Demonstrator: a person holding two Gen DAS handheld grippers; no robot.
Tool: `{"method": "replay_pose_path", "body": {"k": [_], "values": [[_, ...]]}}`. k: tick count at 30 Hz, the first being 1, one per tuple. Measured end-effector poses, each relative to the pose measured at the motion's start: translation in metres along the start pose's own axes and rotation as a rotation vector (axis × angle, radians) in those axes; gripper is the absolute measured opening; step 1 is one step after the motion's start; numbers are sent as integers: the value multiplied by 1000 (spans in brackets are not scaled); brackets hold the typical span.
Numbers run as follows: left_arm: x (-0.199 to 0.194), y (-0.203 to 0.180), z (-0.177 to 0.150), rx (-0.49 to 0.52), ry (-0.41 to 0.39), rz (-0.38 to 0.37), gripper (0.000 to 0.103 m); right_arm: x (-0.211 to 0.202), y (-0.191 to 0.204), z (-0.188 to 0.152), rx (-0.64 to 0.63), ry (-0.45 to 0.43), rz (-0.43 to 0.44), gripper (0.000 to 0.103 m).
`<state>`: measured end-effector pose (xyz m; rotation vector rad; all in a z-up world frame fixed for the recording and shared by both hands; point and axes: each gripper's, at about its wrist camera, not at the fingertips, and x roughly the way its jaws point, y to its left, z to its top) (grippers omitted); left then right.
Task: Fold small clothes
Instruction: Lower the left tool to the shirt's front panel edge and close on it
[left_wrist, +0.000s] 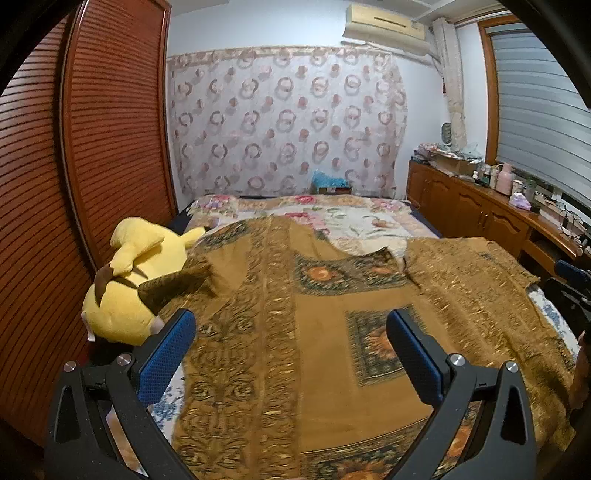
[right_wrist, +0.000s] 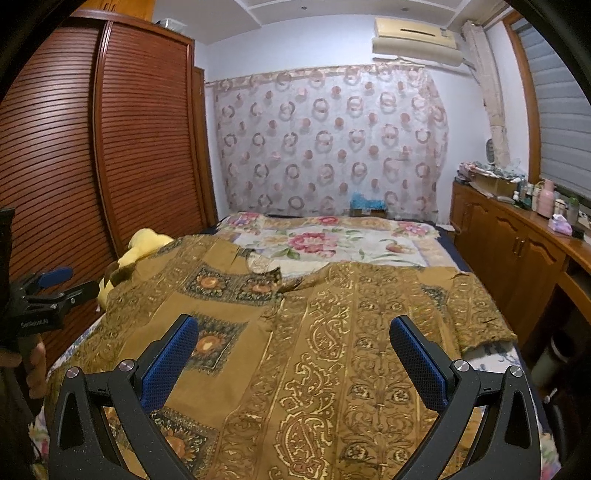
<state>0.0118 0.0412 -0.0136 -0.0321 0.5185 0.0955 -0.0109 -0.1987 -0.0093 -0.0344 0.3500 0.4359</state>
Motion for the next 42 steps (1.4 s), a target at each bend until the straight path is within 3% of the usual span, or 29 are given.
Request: {"method": "replay_pose_path", "body": {"k": [6, 20, 24, 30, 39, 42], "values": [[11, 33, -12, -14, 27, -7, 103, 13, -3, 5, -34, 45, 40, 103], [44, 105, -19, -9, 88, 56, 103, 46, 0, 19, -117, 146, 136, 103], [60, 121, -13, -7, 107, 26, 103, 52, 5, 22, -150, 158, 155, 103], [93, 144, -3, 27, 160, 64, 90, 65, 13, 30, -202, 158, 172, 103], [141, 161, 0, 98, 225, 107, 87, 81, 25, 38, -249, 169, 210, 103], [149, 162, 7, 113, 229, 90, 82, 82, 25, 36, -246, 177, 222, 103]]}}
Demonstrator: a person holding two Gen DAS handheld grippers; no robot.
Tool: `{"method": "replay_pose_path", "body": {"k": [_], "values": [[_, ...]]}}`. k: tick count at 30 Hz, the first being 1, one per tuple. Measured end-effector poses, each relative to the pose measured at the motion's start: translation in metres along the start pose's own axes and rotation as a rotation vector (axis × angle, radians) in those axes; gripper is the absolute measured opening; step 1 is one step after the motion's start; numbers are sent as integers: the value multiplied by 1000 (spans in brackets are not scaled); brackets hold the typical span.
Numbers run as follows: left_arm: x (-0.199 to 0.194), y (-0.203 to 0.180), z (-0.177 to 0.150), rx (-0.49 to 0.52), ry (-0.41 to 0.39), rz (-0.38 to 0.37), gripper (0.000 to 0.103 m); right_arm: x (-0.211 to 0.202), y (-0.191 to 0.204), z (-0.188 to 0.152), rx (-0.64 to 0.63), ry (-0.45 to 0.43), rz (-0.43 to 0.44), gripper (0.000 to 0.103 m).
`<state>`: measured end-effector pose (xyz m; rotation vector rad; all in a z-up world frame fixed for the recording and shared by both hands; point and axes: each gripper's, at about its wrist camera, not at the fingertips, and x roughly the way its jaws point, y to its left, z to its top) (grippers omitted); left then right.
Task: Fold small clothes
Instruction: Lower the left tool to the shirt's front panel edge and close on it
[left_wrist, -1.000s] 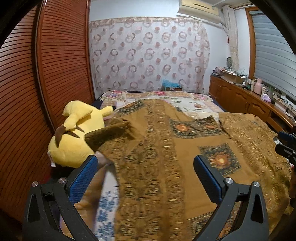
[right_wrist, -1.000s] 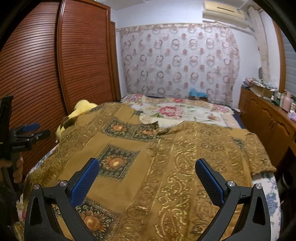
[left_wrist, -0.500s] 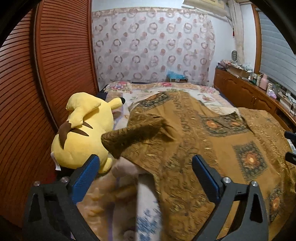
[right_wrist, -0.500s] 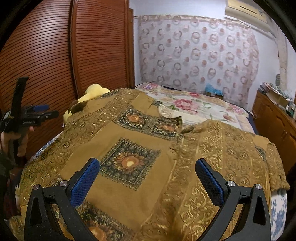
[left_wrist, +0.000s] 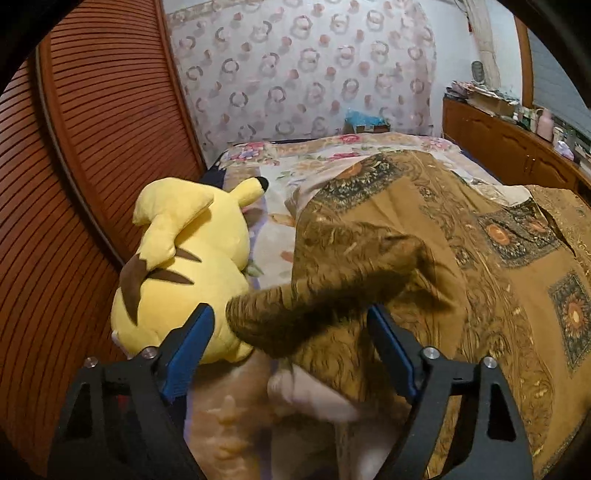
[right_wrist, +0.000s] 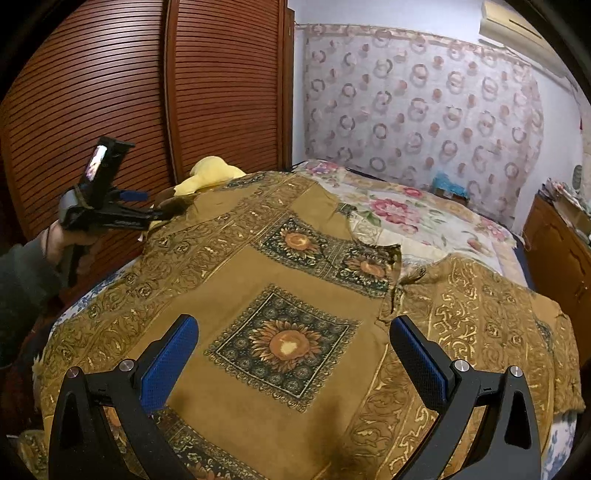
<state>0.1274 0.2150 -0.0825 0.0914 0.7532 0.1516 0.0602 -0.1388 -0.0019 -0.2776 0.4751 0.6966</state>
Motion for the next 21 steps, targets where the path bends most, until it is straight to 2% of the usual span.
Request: {"method": "replay_pose_path", "body": {"k": [2, 6, 9, 12, 14, 16, 17, 21], "values": [[4, 1, 5, -3, 6, -31, 76, 3, -1, 0, -1, 5, 0, 103], [14, 3, 15, -1, 41, -94, 76, 4, -4, -3, 6, 16, -2, 103], [16, 3, 17, 2, 44, -131, 67, 1, -4, -4, 13, 11, -4, 103], [18, -1, 19, 11, 58, -151, 43, -3, -5, -4, 23, -1, -7, 103], [17, -4, 19, 17, 65, -164, 24, -6, -6, -4, 34, -8, -8, 103], [16, -9, 20, 36, 73, -163, 12, -7, -8, -6, 44, -12, -10, 103], [14, -11, 21, 44, 70, -160, 8, -8, -8, -7, 48, -12, -11, 103], [3, -16, 26, 52, 53, -138, 3, -10, -10, -11, 63, -16, -14, 103]]}}
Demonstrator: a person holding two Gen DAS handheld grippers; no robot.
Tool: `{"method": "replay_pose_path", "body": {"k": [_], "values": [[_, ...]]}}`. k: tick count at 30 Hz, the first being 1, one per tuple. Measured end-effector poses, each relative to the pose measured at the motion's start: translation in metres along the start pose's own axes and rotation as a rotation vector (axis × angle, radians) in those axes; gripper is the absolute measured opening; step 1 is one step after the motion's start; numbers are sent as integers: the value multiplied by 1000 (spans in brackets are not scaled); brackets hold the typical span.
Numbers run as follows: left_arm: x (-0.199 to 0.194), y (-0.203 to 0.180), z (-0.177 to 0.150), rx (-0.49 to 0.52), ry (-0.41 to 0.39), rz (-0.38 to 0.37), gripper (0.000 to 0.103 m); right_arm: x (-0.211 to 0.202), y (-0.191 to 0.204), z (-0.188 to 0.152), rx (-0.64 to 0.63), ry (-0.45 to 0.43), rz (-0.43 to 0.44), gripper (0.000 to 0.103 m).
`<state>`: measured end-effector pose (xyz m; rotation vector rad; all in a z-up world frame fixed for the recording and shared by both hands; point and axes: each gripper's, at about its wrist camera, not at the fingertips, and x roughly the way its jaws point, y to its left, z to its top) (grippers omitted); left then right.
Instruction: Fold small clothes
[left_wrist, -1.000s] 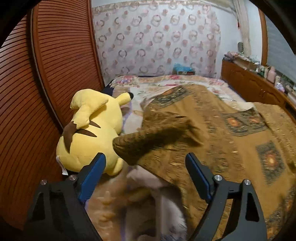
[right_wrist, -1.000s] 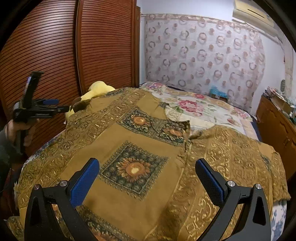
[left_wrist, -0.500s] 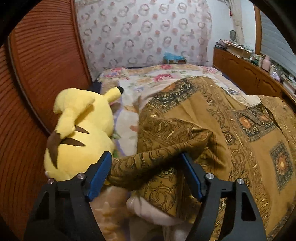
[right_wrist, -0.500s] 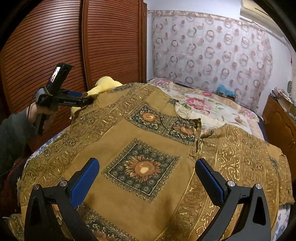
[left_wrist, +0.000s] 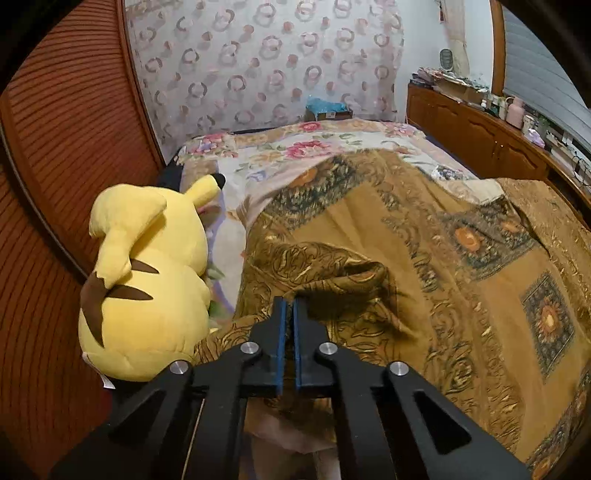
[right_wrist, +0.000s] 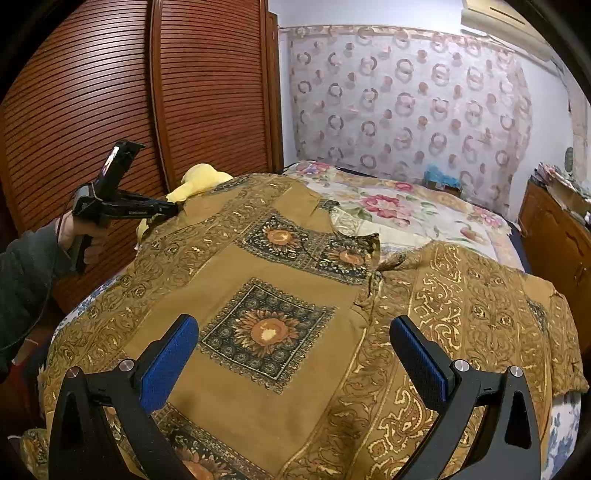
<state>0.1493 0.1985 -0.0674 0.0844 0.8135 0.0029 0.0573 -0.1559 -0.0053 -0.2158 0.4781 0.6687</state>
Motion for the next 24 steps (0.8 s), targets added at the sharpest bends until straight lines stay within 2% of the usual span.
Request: {"method": "replay_pose_path", "body": {"k": [7, 12, 16, 18, 20, 24], "values": [[-35, -21, 24, 13, -93, -25, 3, -4, -3, -3, 34, -10, -11, 103], [-59, -58, 42, 79, -149, -74, 3, -8, -4, -4, 53, -20, -21, 103], [-70, -95, 49, 130, -156, -94, 4, -10, -5, -6, 67, -26, -30, 103], [-72, -107, 46, 140, -154, -105, 11, -10, -6, -7, 76, -28, -35, 103], [-74, -115, 40, 140, -157, -137, 23, -9, -5, -8, 84, -24, -37, 103], [-79, -117, 28, 109, -153, -186, 34, -7, -3, -7, 84, -12, -44, 103]]}}
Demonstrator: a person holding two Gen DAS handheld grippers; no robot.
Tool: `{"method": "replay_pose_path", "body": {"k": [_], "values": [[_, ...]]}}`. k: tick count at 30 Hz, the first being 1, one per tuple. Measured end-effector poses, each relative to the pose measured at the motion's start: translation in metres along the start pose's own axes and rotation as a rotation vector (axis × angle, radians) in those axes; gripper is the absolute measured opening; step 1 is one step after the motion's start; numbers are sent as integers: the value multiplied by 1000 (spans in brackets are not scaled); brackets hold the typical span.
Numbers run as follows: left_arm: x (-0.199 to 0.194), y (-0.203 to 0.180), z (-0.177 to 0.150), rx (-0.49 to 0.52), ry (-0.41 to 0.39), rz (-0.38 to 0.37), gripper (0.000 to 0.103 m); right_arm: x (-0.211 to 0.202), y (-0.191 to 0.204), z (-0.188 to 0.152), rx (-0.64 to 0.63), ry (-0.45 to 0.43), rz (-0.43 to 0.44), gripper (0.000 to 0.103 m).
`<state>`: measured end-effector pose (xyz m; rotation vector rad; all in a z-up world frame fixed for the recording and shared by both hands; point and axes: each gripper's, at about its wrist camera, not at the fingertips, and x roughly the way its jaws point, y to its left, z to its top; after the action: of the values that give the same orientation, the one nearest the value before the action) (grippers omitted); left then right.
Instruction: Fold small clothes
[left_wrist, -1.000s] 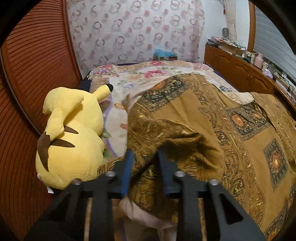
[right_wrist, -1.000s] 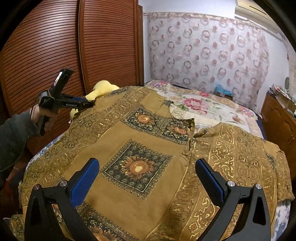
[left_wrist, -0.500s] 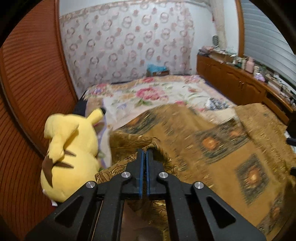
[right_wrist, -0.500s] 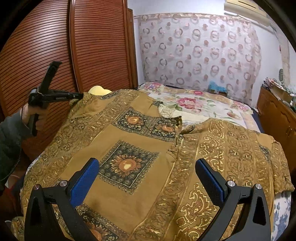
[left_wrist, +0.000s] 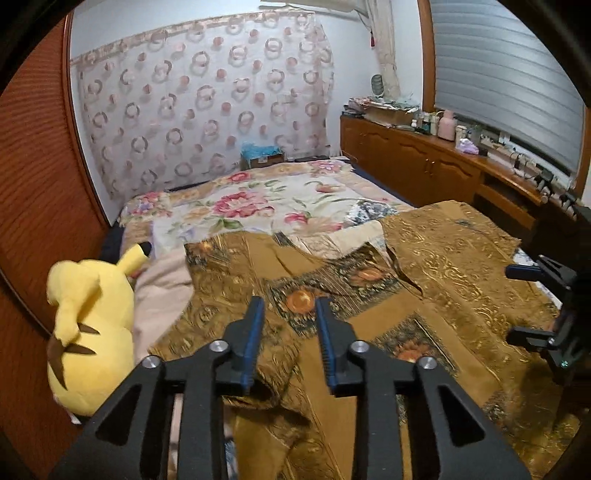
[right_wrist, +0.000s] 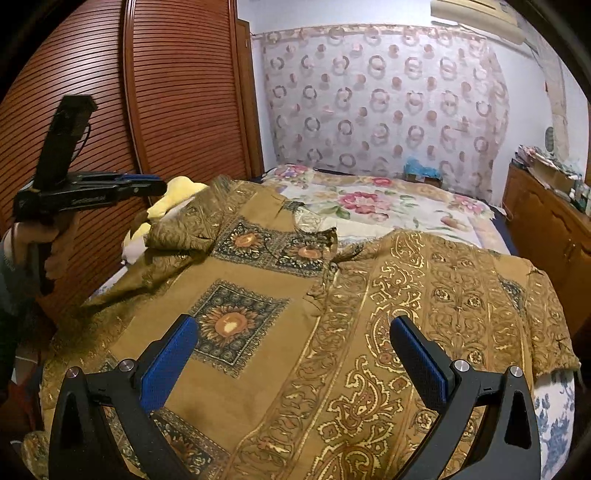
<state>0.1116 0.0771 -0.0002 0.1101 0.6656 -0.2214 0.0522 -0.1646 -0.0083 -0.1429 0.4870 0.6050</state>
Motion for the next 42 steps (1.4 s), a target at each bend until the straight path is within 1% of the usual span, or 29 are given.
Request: {"method": "replay_pose_path", "body": {"k": [1, 3, 4, 5, 6, 7, 8, 11, 15, 19, 22, 26, 27, 30, 31, 32, 33, 34, 37, 42], "values": [[-1, 3, -4, -6, 1, 1, 38, 1, 1, 0, 1, 2, -1, 103], [2, 9, -8, -14, 17, 6, 39, 1, 2, 1, 3, 1, -1, 103], [5, 15, -11, -25, 35, 8, 42, 2, 3, 2, 3, 1, -1, 103], [8, 20, -13, -37, 47, 16, 49, 2, 3, 4, 3, 1, 0, 103], [11, 25, -16, -50, 56, 27, 53, 2, 4, 4, 2, 2, 0, 103], [13, 31, -20, -64, 60, 39, 60, 3, 7, 4, 1, 2, 1, 103], [17, 36, -22, -76, 65, 45, 65, 3, 4, 4, -1, 2, 2, 103], [26, 50, -30, -115, 81, 53, 66, 6, 1, 5, -8, 7, 9, 103], [42, 67, -34, -146, 90, 112, 66, 11, 4, 6, -22, 18, 13, 103], [55, 83, -37, -184, 102, 132, 66, 12, 6, 8, -29, 20, 17, 103], [60, 88, -42, -199, 120, 113, 66, 12, 8, 7, -34, 23, 17, 103], [62, 82, -49, -187, 141, 106, 65, 11, 7, 5, -33, 26, 20, 103], [62, 80, -50, -187, 147, 101, 64, 11, 6, 5, -31, 26, 21, 103], [58, 74, -51, -179, 130, 73, 53, 12, 7, 5, -30, 26, 22, 103], [57, 73, -49, -176, 128, 66, 44, 11, 7, 5, -31, 26, 22, 103], [58, 71, -48, -176, 133, 52, 31, 11, 7, 5, -31, 26, 22, 103], [58, 70, -46, -177, 139, 46, 23, 11, 7, 4, -30, 27, 22, 103], [59, 68, -45, -175, 147, 46, 9, 11, 6, 3, -29, 27, 22, 103], [55, 58, -40, -147, 136, 52, 2, 10, 5, 2, -24, 25, 20, 103], [41, 56, -30, -139, 91, 83, 2, 7, 0, 1, -11, 21, 18, 103]]}}
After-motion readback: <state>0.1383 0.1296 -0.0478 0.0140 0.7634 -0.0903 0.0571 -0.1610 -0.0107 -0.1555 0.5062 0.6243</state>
